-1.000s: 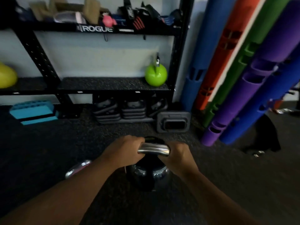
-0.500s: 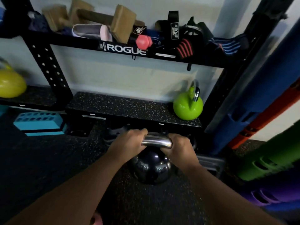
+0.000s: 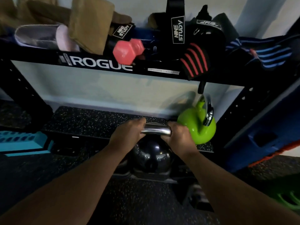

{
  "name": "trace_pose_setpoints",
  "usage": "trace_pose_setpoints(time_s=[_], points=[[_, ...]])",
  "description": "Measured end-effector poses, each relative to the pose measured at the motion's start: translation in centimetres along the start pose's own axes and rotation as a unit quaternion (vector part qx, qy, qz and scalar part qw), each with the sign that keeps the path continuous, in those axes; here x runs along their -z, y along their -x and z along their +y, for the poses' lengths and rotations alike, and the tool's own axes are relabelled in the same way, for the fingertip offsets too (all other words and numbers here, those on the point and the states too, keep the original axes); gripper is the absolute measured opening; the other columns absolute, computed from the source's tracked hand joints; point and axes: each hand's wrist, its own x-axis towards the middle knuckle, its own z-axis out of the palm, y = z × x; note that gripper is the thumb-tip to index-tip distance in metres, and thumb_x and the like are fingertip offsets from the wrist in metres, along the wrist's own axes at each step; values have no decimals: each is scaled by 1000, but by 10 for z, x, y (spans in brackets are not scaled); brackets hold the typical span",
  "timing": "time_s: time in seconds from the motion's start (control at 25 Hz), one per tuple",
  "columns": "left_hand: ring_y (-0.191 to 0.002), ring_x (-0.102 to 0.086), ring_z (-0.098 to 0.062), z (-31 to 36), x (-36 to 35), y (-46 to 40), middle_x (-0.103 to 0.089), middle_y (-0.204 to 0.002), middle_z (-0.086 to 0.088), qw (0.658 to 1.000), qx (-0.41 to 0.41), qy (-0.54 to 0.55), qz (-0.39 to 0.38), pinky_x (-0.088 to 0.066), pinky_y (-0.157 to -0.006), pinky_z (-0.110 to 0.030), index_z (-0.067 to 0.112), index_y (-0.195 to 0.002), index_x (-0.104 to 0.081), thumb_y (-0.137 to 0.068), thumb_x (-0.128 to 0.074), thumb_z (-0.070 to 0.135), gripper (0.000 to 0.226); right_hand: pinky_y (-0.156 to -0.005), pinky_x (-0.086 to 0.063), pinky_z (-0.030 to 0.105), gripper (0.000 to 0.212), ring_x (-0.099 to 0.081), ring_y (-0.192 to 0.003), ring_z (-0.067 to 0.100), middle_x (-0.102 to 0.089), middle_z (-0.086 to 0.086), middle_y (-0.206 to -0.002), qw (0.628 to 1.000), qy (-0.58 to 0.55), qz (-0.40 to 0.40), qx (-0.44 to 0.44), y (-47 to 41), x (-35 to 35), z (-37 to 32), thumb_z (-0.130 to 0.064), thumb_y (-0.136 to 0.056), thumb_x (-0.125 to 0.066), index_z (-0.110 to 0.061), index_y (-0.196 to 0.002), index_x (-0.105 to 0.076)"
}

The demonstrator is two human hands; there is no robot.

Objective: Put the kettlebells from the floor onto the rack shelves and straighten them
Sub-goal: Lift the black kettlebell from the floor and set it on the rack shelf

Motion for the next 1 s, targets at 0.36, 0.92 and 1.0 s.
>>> trace_pose_setpoints(time_s=[0.36,0.92,1.0], points=[[-72,-52,-14,-49,-55,-118,-66,-91,-8,1000,-11,-3,-21,-37,-61,-24,7,-105,-57,-84,-71,7,26,-61,-41,35,15,-62,-75,37,-66,17,-80,998,20,-10,-59,-107,-51,55,-13,-71,-72,-8,-78,-60],[-80,-60,-21,-65,-85,-155,-64,-91,-9,998,49,23,7,-51,-60,-32,8,-105,-54,-84,-72,11,28,-68,-38,32,24,-60,-84,35,-63,20,-90,998,43,-24,-33,-151,-68,75,-7,-76,-72,-2,-95,-59],[-80,-60,-22,-62,-86,-154,-64,-91,-9,999,43,22,7,-55,-61,-37,8,-106,-54,-84,-72,11,29,-67,-33,30,22,-59,-83,34,-63,18,-89,998,45,-33,-32,-152,-65,77,-7,-77,-72,-3,-94,-59]])
